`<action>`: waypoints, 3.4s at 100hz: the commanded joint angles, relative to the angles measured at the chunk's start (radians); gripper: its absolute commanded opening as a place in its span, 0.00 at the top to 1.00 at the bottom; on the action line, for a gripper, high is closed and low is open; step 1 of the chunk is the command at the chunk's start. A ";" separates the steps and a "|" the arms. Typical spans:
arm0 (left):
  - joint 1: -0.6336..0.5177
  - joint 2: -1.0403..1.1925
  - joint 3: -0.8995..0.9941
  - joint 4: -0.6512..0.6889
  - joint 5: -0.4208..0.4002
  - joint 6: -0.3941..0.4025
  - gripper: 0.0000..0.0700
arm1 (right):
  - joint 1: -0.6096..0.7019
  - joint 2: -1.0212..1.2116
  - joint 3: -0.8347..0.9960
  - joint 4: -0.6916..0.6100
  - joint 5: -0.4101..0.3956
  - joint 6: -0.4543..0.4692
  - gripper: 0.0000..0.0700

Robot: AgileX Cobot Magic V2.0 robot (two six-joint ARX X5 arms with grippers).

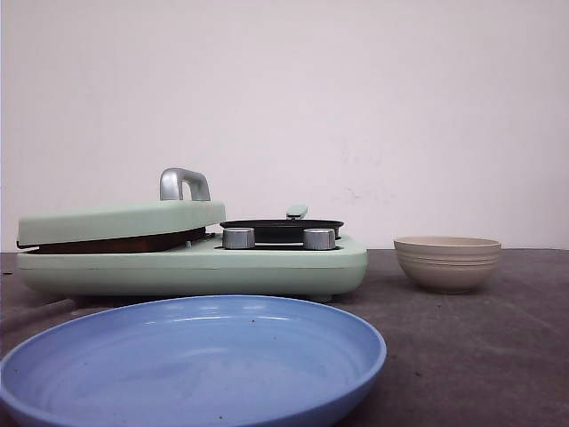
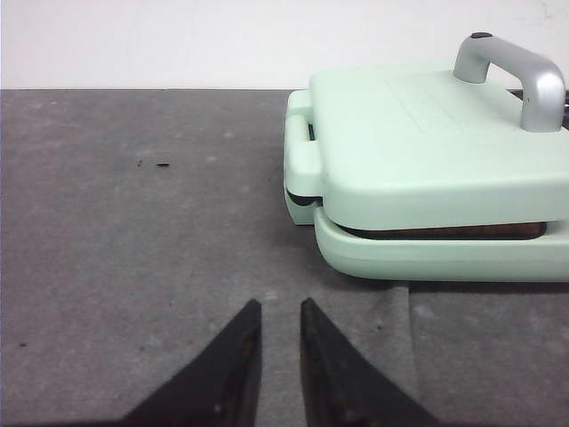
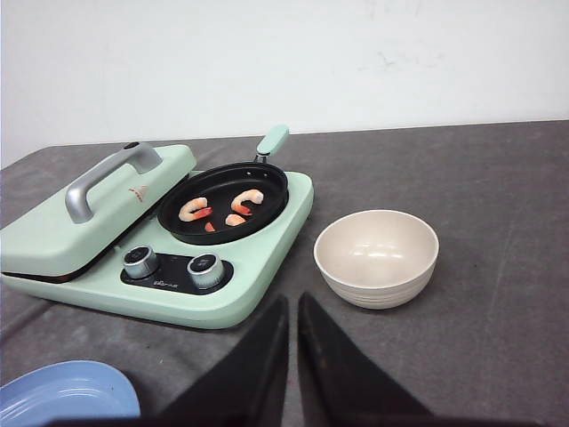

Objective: Make breakfast with bread and shrimp

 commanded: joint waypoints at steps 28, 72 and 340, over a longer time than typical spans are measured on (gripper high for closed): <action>-0.001 0.001 -0.018 -0.004 0.001 0.005 1.00 | 0.004 0.002 0.006 0.011 0.000 0.010 0.99; -0.001 0.001 -0.018 -0.004 0.002 0.005 1.00 | -0.001 0.002 -0.011 0.034 0.119 -0.131 0.99; -0.001 0.000 -0.016 -0.005 0.001 0.005 1.00 | -0.102 -0.188 -0.430 0.242 0.149 -0.202 0.99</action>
